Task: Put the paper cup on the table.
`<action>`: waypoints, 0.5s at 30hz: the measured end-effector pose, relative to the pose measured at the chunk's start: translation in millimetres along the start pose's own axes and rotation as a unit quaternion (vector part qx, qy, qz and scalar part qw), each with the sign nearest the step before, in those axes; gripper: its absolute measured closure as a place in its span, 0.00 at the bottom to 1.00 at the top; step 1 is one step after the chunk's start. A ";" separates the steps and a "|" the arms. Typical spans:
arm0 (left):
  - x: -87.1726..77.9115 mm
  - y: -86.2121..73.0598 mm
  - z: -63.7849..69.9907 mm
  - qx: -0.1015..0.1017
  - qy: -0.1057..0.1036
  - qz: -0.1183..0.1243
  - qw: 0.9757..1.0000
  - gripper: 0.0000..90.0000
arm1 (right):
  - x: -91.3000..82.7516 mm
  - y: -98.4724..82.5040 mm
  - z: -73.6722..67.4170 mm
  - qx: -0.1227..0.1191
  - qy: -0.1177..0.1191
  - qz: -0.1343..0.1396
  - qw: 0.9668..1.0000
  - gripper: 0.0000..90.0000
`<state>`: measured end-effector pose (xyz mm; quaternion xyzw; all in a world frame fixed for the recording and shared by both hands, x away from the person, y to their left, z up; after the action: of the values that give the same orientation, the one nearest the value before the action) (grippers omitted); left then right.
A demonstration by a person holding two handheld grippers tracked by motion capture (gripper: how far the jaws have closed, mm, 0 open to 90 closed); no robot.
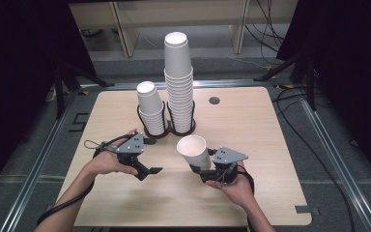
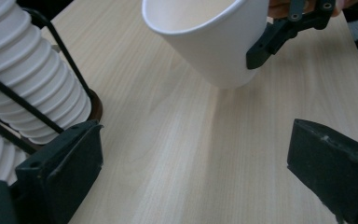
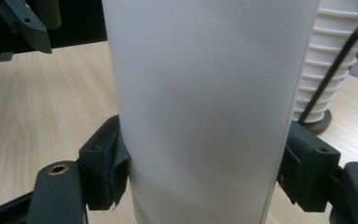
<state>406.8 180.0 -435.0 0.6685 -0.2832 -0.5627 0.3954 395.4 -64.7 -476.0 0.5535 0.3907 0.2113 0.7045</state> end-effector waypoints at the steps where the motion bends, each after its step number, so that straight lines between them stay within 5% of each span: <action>1: -0.8 -2.2 -0.3 -0.002 0.009 0.004 1.000 0.03 | -1.7 -1.1 0.9 0.005 -0.006 -0.001 1.000 0.30; 5: -3.5 -11.3 1.5 -0.023 0.028 0.021 0.999 0.03 | -8.2 -4.4 5.5 0.029 -0.016 0.010 0.999 0.30; 9: -9.6 -21.4 2.7 -0.045 0.046 0.039 0.997 0.03 | -18.9 -5.7 14.6 0.030 -0.044 0.025 0.998 0.30; 11: -12.3 -25.7 3.4 -0.057 0.054 0.052 0.996 0.03 | -26.9 -8.5 17.4 0.054 -0.051 0.018 0.997 0.30; 14: -15.9 -30.6 -0.1 -0.044 0.069 0.072 0.994 0.03 | -37.1 -12.9 25.2 0.073 -0.068 0.018 0.995 0.30; 15: -17.7 -34.2 3.5 -0.070 0.074 0.068 0.992 0.03 | -40.8 -14.3 28.9 0.070 -0.078 0.018 0.994 0.30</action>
<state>397.5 211.9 -454.8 0.6581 -0.2582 -0.5018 0.4985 391.3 -116.5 -474.3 0.6236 0.3379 0.1521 0.6883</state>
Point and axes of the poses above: each handheld gripper's, and its own axes: x roughly forward along the jaws, y roughly out of its top, z roughly to its right, the point moved 5 cm from there along x, roughly forward along the jaws, and after that the axes turned 6 degrees about -y, right-handed, at the moved point
